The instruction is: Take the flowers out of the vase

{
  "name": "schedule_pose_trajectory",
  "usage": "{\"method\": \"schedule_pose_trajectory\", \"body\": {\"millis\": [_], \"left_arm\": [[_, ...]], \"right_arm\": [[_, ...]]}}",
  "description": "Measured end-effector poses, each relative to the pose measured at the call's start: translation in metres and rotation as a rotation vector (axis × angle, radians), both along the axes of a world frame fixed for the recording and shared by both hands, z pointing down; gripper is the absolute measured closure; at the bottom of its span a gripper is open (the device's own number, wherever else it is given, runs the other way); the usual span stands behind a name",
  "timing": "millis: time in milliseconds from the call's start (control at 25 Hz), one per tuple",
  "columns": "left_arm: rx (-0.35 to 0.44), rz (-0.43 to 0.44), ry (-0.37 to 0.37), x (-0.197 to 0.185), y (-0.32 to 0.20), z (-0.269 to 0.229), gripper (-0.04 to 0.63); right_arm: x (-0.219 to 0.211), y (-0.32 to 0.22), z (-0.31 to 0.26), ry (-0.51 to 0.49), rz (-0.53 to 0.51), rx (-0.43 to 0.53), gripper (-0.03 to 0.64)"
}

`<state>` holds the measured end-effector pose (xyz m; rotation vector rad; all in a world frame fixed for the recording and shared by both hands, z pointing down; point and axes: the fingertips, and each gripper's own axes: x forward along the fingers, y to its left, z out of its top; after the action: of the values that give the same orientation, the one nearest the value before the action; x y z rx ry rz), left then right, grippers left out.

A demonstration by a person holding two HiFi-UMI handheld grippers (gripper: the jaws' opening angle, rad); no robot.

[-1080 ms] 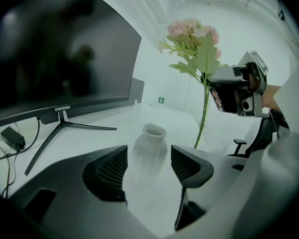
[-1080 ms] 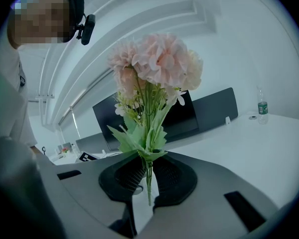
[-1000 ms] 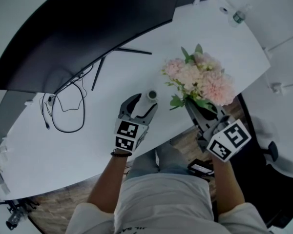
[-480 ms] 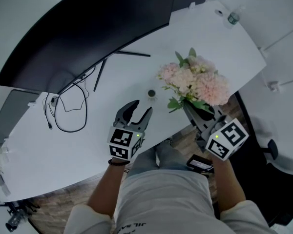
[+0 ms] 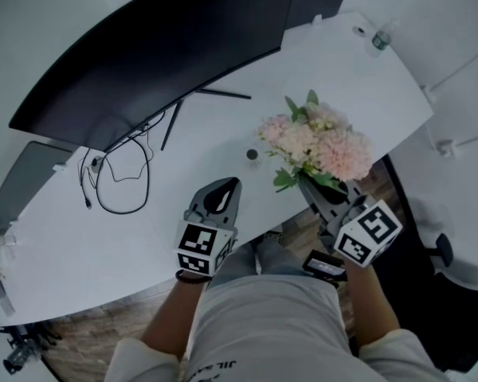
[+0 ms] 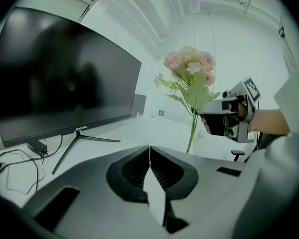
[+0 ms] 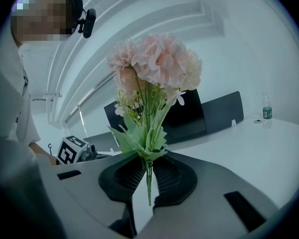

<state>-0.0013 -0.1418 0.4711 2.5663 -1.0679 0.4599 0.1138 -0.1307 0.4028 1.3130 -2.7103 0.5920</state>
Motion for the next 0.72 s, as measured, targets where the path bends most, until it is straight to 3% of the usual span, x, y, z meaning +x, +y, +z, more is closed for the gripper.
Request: {"method": "schedule_pose_trajectory", "body": {"millis": [320, 720], "left_arm": [[0.0, -0.046, -0.003, -0.005, 0.013, -0.016, 0.592], [-0.019, -0.019, -0.014, -0.005, 0.036, -0.015, 0.592]], "right_arm": [[0.0, 0.003, -0.005, 0.011, -0.012, -0.007, 0.555], [-0.002, 0.004, -0.009, -0.002, -0.012, 0.002, 0.555]]}}
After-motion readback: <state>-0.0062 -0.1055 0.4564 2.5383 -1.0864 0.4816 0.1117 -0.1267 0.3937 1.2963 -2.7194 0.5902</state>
